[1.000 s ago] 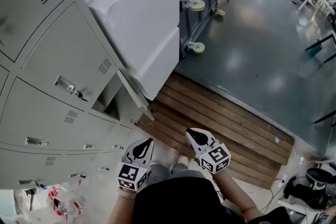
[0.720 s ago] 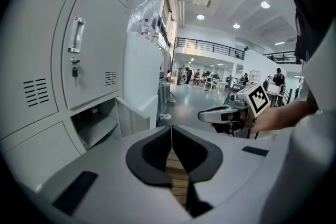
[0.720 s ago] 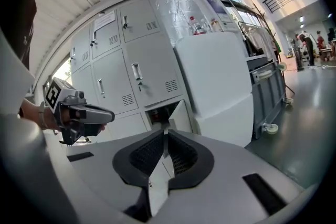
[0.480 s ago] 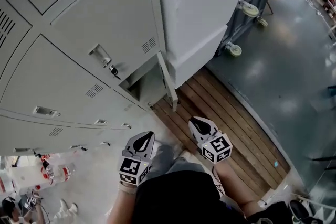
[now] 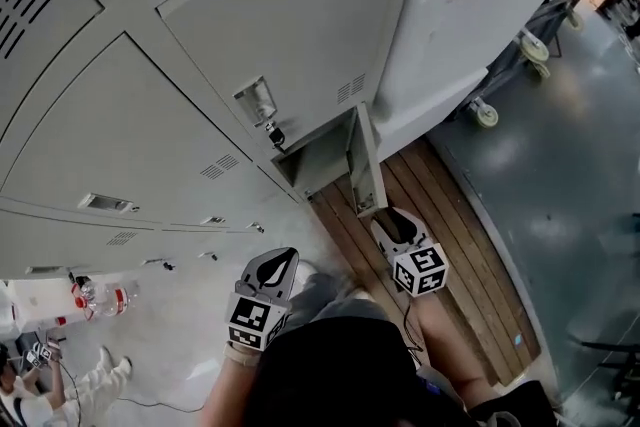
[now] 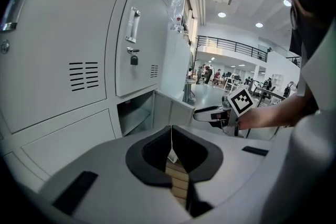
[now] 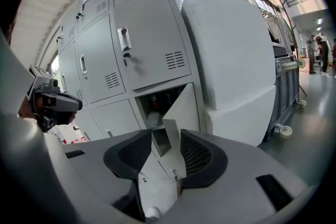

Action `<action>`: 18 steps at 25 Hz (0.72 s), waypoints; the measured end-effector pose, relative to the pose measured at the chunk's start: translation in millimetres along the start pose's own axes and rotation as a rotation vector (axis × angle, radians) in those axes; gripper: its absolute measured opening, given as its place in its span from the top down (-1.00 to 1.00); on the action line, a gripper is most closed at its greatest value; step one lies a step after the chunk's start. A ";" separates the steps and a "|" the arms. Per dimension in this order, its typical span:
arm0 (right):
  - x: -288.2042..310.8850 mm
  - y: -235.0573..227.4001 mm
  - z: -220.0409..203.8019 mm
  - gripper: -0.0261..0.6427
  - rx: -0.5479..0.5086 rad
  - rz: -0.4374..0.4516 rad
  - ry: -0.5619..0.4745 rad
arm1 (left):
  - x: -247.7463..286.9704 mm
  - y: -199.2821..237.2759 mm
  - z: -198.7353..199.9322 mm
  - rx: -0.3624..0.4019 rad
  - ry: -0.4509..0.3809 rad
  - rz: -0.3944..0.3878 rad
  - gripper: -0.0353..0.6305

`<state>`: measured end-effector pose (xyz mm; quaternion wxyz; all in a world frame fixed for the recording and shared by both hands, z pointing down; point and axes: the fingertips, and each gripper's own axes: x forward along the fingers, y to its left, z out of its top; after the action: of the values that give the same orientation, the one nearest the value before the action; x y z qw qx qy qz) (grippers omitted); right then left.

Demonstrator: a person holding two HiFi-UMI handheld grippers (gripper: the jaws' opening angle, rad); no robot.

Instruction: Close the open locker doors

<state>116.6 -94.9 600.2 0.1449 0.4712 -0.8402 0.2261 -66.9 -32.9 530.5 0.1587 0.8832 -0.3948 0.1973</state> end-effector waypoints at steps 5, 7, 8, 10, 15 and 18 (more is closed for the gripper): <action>18.1 -6.3 4.1 0.39 0.001 -0.049 0.012 | -5.1 24.2 -6.0 -0.033 -0.001 0.017 0.83; 22.4 -6.8 6.6 0.40 0.010 -0.063 0.007 | -5.6 30.4 -7.0 -0.037 -0.004 0.013 0.83; 25.3 -5.9 7.6 0.40 0.014 -0.067 0.006 | -5.6 33.6 -7.5 -0.038 -0.004 0.011 0.83; 31.8 -1.1 8.8 0.42 0.011 -0.067 0.011 | -6.1 39.3 -8.6 -0.038 -0.005 0.004 0.83; 48.0 21.6 11.0 0.39 -0.001 -0.051 0.017 | -11.3 53.1 -15.3 -0.033 -0.005 -0.007 0.83; 57.8 33.3 12.6 0.36 -0.001 -0.035 0.016 | -16.4 60.2 -16.1 -0.031 -0.008 -0.004 0.83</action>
<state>58.0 -128.2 607.8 0.1559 0.4840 -0.8307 0.2268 -126.3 -53.9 544.2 0.1713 0.8821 -0.3969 0.1870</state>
